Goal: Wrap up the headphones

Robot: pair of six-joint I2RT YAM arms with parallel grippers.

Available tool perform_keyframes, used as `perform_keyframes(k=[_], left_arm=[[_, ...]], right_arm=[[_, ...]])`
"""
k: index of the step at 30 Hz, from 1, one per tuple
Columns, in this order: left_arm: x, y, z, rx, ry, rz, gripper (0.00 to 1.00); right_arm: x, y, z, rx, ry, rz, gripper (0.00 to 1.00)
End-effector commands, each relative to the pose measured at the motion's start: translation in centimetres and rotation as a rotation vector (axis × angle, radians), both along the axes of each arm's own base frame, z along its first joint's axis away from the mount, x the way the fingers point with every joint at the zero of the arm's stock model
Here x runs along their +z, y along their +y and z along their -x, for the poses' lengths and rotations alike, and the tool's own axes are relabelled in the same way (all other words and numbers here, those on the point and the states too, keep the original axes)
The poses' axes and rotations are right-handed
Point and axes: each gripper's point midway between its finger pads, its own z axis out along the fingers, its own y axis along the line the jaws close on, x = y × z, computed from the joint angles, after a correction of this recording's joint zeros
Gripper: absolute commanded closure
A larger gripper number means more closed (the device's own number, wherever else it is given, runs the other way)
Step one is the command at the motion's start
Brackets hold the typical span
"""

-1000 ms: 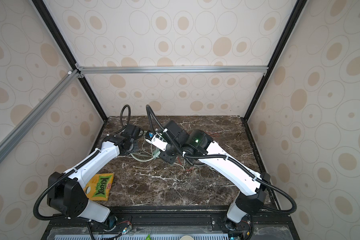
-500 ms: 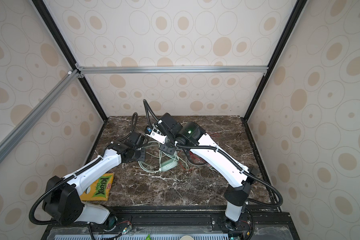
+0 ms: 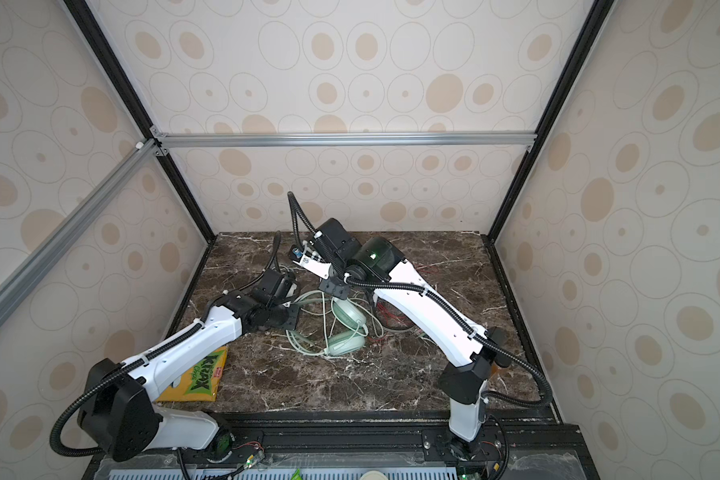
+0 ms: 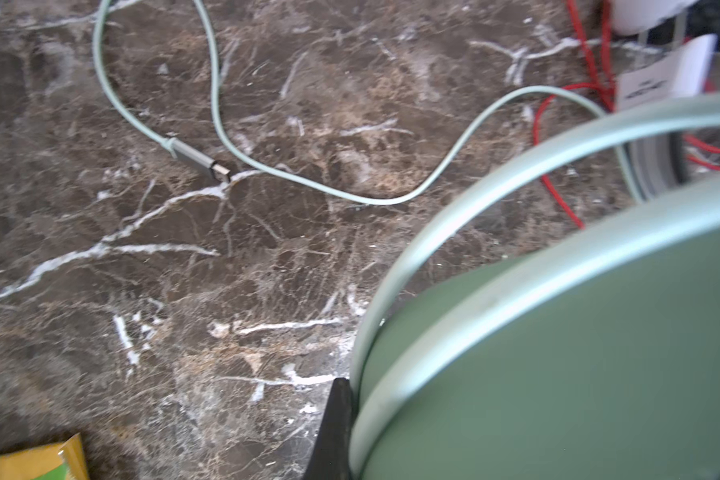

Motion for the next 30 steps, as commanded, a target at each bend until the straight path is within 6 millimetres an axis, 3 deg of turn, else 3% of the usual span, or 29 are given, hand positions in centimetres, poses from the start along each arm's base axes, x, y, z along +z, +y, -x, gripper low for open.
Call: perform_keyframes(k=[1,8,13,21,30], left_arm=[[1.9,-2.3,0.5,-0.111,-0.044,0.097,1.00],[3.4,-3.7,1.4,-0.169,-0.069,0.185,1.00],[3.7,-3.5,1.5,-0.160,-0.070,0.186,1.00],[3.4,-3.6,0.9,-0.129,-0.056,0.187,1.00],[3.3,-3.7,0.6,-0.097,-0.047,0.197,1.00]], right_arm=[[0.7,1.2,-2.0,0.009,-0.016,-0.080,1.00],[-2.1,2.9,-3.1,0.075,0.156,-0.189,1.00],[-3.1,2.7,-3.7,0.056,0.249,-0.269,1.00],[-2.9,3.8,-2.3,0.112,0.262,-0.289,1.00],[-4.9,4.0,-2.3,0.091,0.304,-0.251,0.99]])
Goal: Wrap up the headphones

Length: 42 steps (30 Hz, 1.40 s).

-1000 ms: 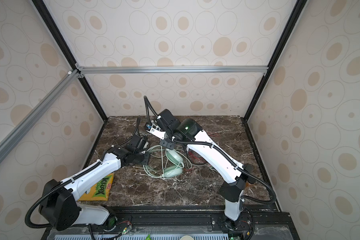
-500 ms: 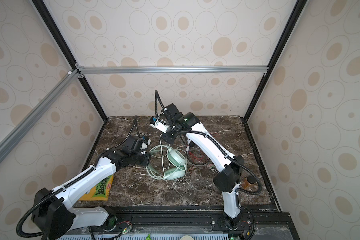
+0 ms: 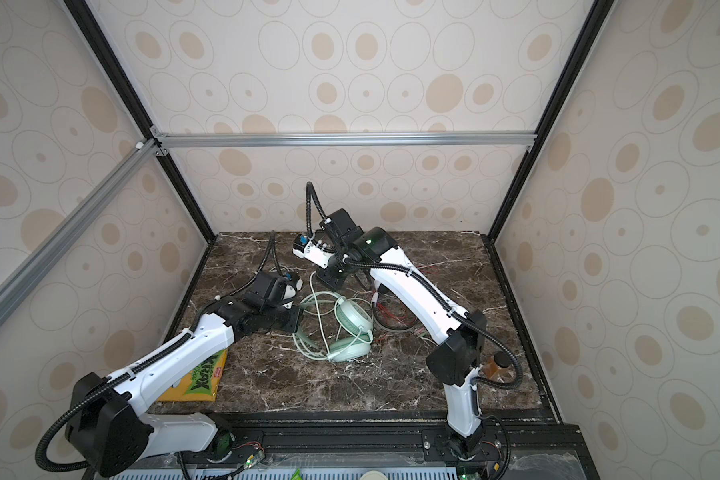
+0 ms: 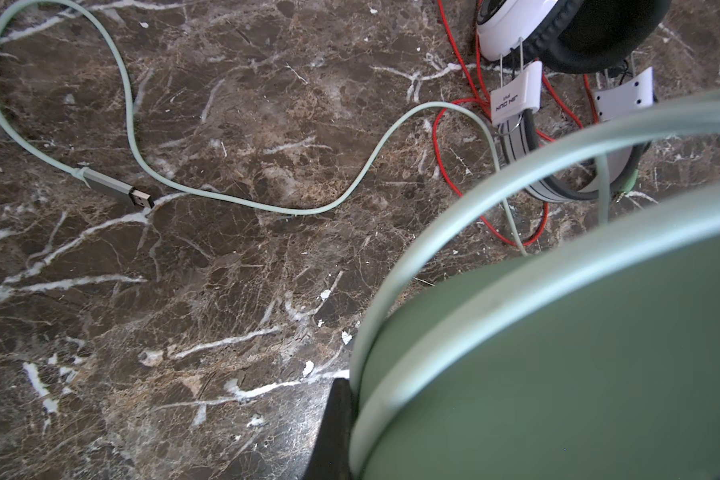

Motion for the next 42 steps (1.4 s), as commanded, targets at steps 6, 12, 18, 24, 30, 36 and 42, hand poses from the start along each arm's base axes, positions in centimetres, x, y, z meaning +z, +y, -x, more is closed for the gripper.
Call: perform_keyframes(k=[6,12,18,24,30,36,42], left_arm=[[1.4,-0.8,-1.0,0.037,-0.019,0.033,1.00],[0.8,-0.8,-1.5,0.051,-0.002,0.018,1.00],[0.3,-0.5,-1.6,0.063,0.010,-0.008,1.00],[-1.3,0.8,-1.8,0.124,0.046,-0.081,1.00],[-1.7,0.2,-2.4,0.145,0.080,-0.050,1.00],[-2.0,-0.2,-2.6,0.152,0.109,0.006,1.00],[-2.7,0.9,-2.6,0.188,0.133,0.033,1.00]], right_arm=[[-0.9,0.0,1.2,0.048,0.019,0.004,0.96],[-1.2,-0.4,1.7,0.051,-0.007,0.022,0.97],[-0.5,-0.2,2.1,0.073,-0.020,0.004,0.98],[2.0,0.7,3.5,0.121,-0.100,-0.082,0.99],[2.3,1.7,5.0,0.179,-0.100,-0.065,1.00],[2.0,1.6,5.2,0.176,-0.096,-0.067,1.00],[2.1,1.5,5.1,0.160,-0.101,-0.081,1.00]])
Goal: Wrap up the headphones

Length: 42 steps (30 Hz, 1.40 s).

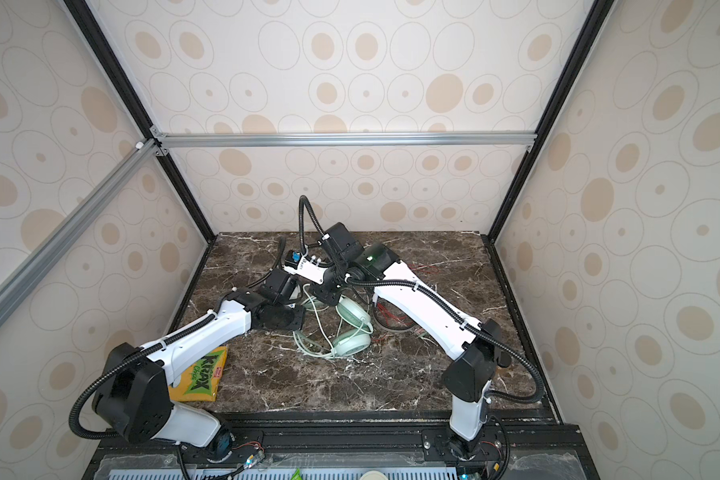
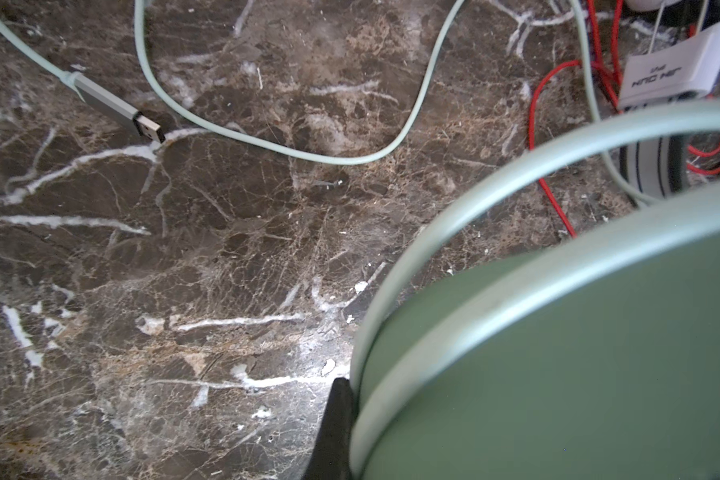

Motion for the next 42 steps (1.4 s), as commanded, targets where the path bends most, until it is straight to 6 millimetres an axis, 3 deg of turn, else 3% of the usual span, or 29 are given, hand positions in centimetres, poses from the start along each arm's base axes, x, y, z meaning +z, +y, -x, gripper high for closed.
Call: perform_keyframes(k=[1,6,14,18,26,32,36,42], left_arm=[[1.3,-0.7,-1.0,0.032,-0.030,0.093,1.00],[1.5,-0.8,-0.9,0.034,-0.030,0.120,1.00],[1.6,-1.6,0.0,0.008,-0.028,0.154,1.00],[2.9,-1.9,0.1,-0.013,-0.056,0.176,1.00],[5.1,-1.9,-0.1,-0.036,-0.098,0.179,1.00],[6.1,-1.3,-0.5,-0.045,-0.124,0.158,1.00],[8.0,-0.9,-0.9,-0.045,-0.154,0.164,1.00],[12.0,0.3,-1.6,-0.020,-0.217,0.190,1.00]], right_arm=[[1.5,0.0,0.5,0.015,-0.022,-0.039,1.00],[1.2,0.2,-0.9,-0.061,0.042,-0.059,1.00],[0.8,-0.5,-6.0,-0.217,0.248,-0.085,0.99],[-0.8,-1.2,-8.3,-0.269,0.385,-0.118,0.94],[-3.6,-2.4,-8.1,-0.255,0.531,-0.159,0.89],[-4.0,-4.6,-9.1,-0.317,0.576,-0.239,0.90],[-4.1,-5.6,-9.6,-0.335,0.625,-0.291,0.88],[-4.5,-6.4,-9.6,-0.341,0.659,-0.335,0.73]])
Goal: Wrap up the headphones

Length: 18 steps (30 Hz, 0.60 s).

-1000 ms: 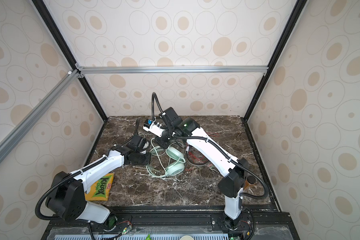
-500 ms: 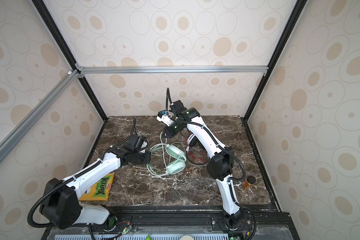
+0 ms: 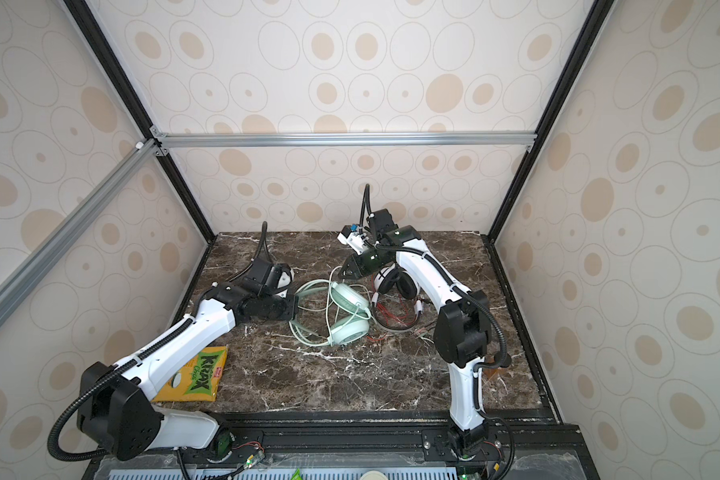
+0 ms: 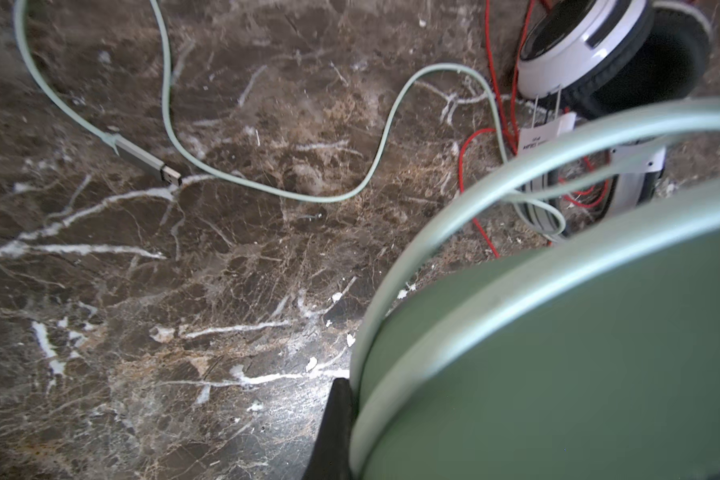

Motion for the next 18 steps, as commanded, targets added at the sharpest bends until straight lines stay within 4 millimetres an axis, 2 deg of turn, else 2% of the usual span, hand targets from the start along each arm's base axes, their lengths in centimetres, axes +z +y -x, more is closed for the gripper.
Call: perform_keyframes(k=[1,6,11,18], left_arm=[[6.3,0.2,-0.9,-0.003,-0.128,0.085,1.00],[9.3,1.7,-1.6,0.034,-0.170,0.095,1.00],[12.1,3.5,-2.6,0.116,-0.211,0.059,1.00],[18.3,6.5,-3.6,0.355,-0.350,0.086,1.00]], right_arm=[[1.7,0.2,0.6,0.011,-0.012,-0.077,0.73],[2.2,-1.2,0.9,-0.028,0.000,-0.167,0.65],[2.5,-3.0,1.8,-0.069,0.004,-0.262,0.63],[-0.2,-5.0,3.0,-0.146,-0.057,-0.177,0.62]])
